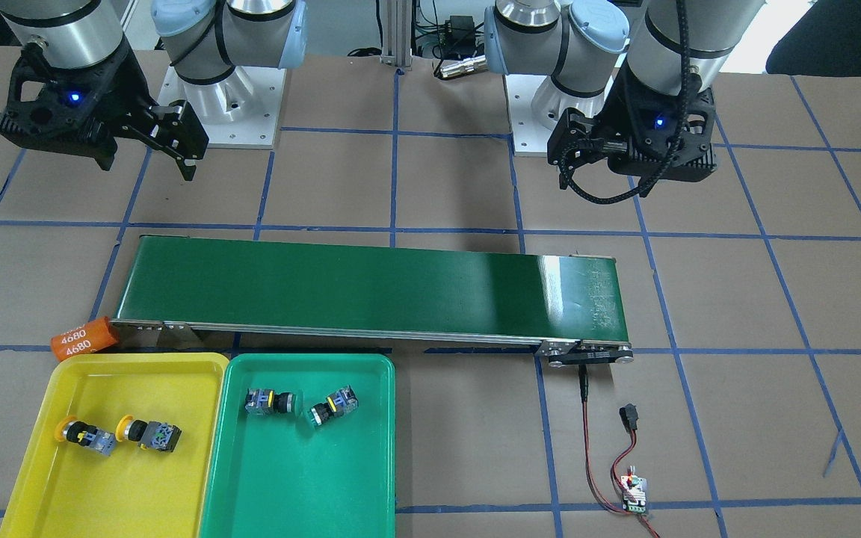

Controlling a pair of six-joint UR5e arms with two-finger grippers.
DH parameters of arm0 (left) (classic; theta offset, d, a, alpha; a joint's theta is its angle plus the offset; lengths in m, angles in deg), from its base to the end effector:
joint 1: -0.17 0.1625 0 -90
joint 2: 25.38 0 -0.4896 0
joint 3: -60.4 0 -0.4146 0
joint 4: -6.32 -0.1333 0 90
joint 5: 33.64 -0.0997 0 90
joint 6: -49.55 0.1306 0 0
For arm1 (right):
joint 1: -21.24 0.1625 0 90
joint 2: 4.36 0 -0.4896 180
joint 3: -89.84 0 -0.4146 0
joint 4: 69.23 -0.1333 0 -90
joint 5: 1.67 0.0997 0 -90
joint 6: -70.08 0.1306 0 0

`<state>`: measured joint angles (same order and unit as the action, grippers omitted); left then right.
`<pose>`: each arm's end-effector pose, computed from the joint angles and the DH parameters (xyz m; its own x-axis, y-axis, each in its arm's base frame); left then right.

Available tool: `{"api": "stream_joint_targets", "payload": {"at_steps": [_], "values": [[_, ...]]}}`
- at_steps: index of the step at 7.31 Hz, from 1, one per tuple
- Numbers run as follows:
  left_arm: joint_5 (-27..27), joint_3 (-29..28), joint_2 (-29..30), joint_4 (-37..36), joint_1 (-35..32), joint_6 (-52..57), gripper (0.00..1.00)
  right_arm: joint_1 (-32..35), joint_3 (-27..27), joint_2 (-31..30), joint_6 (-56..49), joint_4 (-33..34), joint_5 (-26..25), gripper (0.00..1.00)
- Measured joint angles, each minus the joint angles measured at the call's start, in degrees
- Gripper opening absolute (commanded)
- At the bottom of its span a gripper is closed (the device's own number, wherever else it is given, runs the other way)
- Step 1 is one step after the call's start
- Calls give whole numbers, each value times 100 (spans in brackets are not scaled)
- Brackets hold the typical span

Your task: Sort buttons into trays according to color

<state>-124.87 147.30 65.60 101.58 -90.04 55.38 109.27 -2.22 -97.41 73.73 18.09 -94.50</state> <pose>-0.1324 -0.5146 0.5315 -0.9942 0.1062 -0.0158 0.1052 0.9928 0.0567 0.1101 -0.4884 0.5252 -0.9940 0.0964 0.0511 0.0978 0.9949 0.0263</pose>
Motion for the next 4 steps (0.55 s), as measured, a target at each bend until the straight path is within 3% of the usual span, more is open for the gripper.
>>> {"api": "stream_joint_targets", "payload": {"at_steps": [4], "values": [[61,16,-36,0,-1,-74,100,4,-12,32,-7,-4,17,100]]}}
